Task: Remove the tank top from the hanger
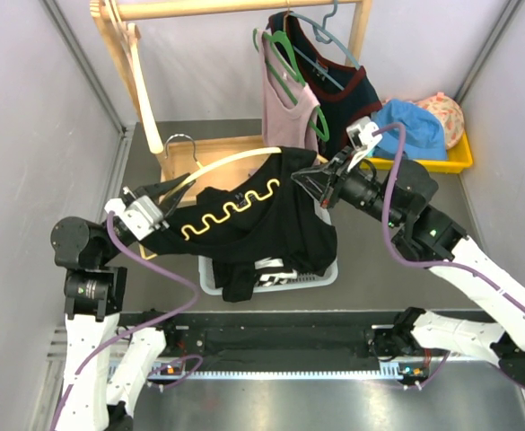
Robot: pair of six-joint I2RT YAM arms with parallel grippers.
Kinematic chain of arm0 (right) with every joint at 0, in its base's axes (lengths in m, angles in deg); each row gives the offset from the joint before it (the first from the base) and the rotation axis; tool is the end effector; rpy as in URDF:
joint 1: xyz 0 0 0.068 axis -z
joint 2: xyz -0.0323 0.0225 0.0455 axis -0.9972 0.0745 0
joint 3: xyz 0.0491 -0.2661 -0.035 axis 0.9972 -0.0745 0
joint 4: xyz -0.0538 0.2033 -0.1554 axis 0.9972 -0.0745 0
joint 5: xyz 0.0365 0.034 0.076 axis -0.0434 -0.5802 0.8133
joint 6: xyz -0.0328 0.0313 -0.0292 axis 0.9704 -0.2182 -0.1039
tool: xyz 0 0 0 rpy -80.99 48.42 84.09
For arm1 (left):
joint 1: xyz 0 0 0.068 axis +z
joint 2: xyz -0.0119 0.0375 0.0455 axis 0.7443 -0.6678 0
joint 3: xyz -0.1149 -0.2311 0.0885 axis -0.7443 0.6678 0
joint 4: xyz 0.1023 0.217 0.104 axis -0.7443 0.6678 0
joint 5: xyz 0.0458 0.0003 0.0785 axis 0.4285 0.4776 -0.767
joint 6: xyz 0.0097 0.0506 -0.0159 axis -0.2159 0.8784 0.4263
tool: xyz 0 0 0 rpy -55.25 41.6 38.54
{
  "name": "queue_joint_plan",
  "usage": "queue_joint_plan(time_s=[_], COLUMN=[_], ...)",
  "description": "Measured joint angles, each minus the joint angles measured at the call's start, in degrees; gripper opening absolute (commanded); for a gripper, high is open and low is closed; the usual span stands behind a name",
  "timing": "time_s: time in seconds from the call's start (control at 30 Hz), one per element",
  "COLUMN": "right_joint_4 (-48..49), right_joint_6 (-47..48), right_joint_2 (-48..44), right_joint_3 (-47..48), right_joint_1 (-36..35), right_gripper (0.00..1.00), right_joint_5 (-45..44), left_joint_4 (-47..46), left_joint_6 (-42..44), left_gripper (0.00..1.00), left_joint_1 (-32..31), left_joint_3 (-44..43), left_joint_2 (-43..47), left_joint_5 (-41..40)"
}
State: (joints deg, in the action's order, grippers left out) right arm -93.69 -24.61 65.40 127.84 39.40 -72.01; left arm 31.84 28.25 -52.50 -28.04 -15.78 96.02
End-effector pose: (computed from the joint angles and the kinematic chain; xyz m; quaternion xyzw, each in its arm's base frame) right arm 0.1471 0.1609 0.4494 -0.2108 0.6467 0.4308 0.5931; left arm 0.0967 -0.0339 0.4507 0.4247 0.4501 -0.1437 0.7722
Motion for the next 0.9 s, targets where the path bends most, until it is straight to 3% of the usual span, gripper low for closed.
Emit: queue_joint_plan(time_s=[0.43,0.67,0.9], right_joint_4=[-4.79,-7.78,-8.31], right_joint_6=[4.70,5.55,5.40], right_joint_2=[-11.17,-10.32,-9.03], right_joint_3=[0.66,2.80,-6.19], right_joint_1=[5.40,7.23,12.85], right_gripper=[0.00,0.00,0.00], right_joint_5=[-7.54,-12.11,-12.17], left_joint_4=[0.42,0.48,0.50], left_joint_6=[0.46,0.46,0.39], left_gripper=[0.00,0.00,0.00], left_joint_1=[-0.02,-0.02,-0.02], left_joint_3=[0.04,0.04,0.04], left_joint_2=[1.14,1.14,1.49], left_joint_5=[1.38,1.99,2.01])
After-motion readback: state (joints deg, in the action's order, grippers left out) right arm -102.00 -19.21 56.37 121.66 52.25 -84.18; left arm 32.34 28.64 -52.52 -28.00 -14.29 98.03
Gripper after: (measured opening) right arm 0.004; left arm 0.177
